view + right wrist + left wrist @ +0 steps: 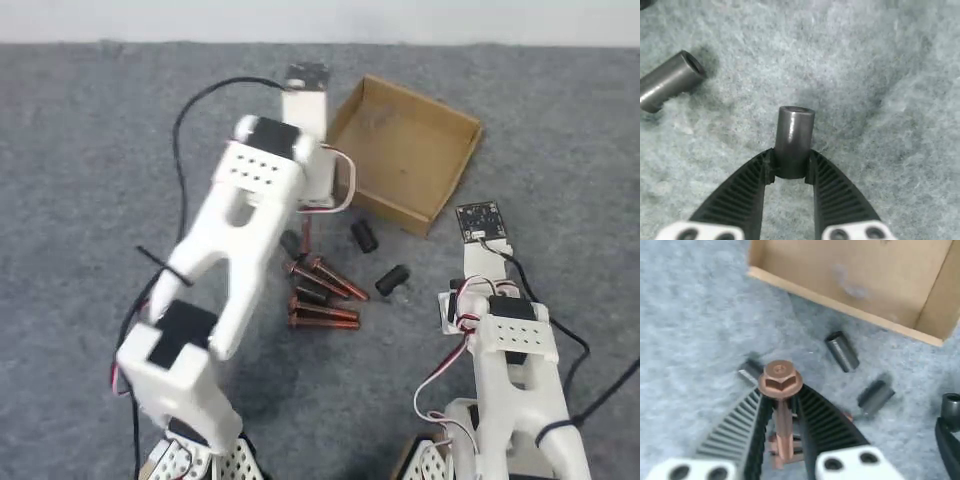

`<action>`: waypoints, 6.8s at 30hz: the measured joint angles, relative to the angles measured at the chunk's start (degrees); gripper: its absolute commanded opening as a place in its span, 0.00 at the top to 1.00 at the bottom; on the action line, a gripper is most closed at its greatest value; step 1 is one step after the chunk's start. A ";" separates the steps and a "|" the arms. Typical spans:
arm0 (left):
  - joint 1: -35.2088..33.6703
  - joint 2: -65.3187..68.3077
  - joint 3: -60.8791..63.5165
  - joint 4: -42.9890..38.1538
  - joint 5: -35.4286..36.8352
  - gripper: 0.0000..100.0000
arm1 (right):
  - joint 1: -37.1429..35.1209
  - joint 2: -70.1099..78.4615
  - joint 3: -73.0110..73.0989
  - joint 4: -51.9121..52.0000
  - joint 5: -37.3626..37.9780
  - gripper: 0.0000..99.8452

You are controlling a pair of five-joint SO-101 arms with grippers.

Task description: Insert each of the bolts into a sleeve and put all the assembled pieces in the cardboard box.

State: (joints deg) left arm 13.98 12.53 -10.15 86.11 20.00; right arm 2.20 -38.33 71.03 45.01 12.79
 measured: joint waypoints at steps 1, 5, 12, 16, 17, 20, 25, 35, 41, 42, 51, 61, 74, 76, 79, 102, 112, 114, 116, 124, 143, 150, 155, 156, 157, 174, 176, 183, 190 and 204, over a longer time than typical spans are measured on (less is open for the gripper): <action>-1.05 -1.05 1.41 0.09 -0.26 0.99 | 0.00 0.00 0.00 0.00 0.00 0.99; -5.19 -4.75 8.79 -0.18 -1.05 0.99 | 0.00 0.00 0.00 0.00 0.00 0.99; -10.64 -19.87 27.08 -12.48 -4.57 0.99 | 0.00 0.00 0.00 0.00 0.00 0.99; -14.07 -28.48 40.88 -22.95 -4.57 0.99 | 0.00 0.00 0.00 0.00 0.00 0.99; -14.86 -30.15 43.96 -24.70 -4.57 0.99 | 0.00 0.00 0.00 0.00 0.00 0.99; -16.62 -33.85 51.52 -26.90 -4.57 0.99 | 0.00 0.00 0.00 0.00 0.00 0.99; -19.78 -37.10 59.08 -27.69 -4.66 0.99 | 0.53 0.00 0.00 -0.09 -1.93 0.99; -31.21 -37.89 70.95 -39.82 -4.66 0.99 | 3.96 0.00 -5.63 -0.09 -2.29 0.99; -31.38 -37.89 72.18 -44.84 -4.66 0.99 | 3.87 0.00 -12.57 -2.37 -2.29 0.99; -31.38 -37.89 72.18 -44.84 -4.66 0.99 | 3.87 0.00 -12.66 -4.13 -2.29 0.99; -31.38 -37.89 72.18 -44.84 -4.66 0.99 | -2.73 0.09 -6.68 -34.99 -2.29 0.99; -31.38 -37.89 72.18 -44.84 -4.66 0.99 | -14.77 0.88 0.09 -64.09 -5.19 0.99; -29.89 -38.07 73.41 -47.30 -4.84 0.99 | -22.59 31.65 -1.41 -97.41 -17.05 0.99; -29.98 -38.07 73.41 -47.30 -4.84 0.99 | -23.82 35.16 -0.26 -103.30 -17.05 0.99; -29.89 -38.07 73.41 -47.30 -4.75 0.99 | -25.85 38.24 3.78 -111.56 -17.05 0.99; -27.43 -38.24 73.41 -51.16 -4.75 0.99 | -32.70 47.56 23.47 -136.62 -17.14 0.99; -12.04 -56.26 69.89 -57.85 -4.75 0.99 | -35.25 48.35 23.38 -136.62 -17.14 0.99; -8.26 -59.16 69.89 -60.75 -4.75 0.99 | -35.78 48.35 23.38 -136.62 -17.14 0.99; -4.92 -61.01 69.89 -63.03 -4.75 0.99 | -36.40 48.35 23.38 -136.62 -17.14 0.99; 2.55 -61.89 69.89 -69.45 -4.75 0.99 | -38.24 48.35 23.38 -136.62 -17.14 0.99; 8.88 -74.55 70.59 -58.20 -4.84 0.99 | -38.33 48.35 23.38 -136.62 -14.68 0.99; 9.23 -75.34 76.48 -62.68 -4.75 0.99 | -38.33 48.35 23.38 -136.62 -14.68 0.99; 9.23 -73.93 76.57 -63.65 -4.57 0.99 | -38.33 48.35 23.38 -138.46 -14.68 0.99; 9.23 -72.70 76.57 -63.65 -3.69 0.99 | -38.33 48.35 23.38 -138.90 -14.68 0.99; 9.23 -71.38 76.57 -63.65 -2.81 0.99 | -38.33 48.35 23.38 -139.08 -14.68 0.99; 9.14 -66.90 74.29 -62.51 -1.14 0.99 | -38.42 48.97 23.30 -139.16 -14.68 0.99; 9.14 -66.90 74.29 -62.42 -0.97 0.99 | -38.42 48.97 23.30 -139.16 -14.68 0.99; 9.14 -66.99 71.82 -58.11 -0.88 0.99 | -38.42 48.97 23.30 -139.16 -14.68 0.99; 9.05 -66.29 70.15 -52.48 -1.14 0.99 | -38.42 48.88 23.30 -139.69 -14.68 0.99; 9.32 -66.37 72.70 -52.40 -2.81 0.99 | -38.42 48.88 23.30 -139.69 -14.51 0.99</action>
State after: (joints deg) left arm 23.30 -53.85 62.55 33.71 17.19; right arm -36.22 10.55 94.33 -94.68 -1.71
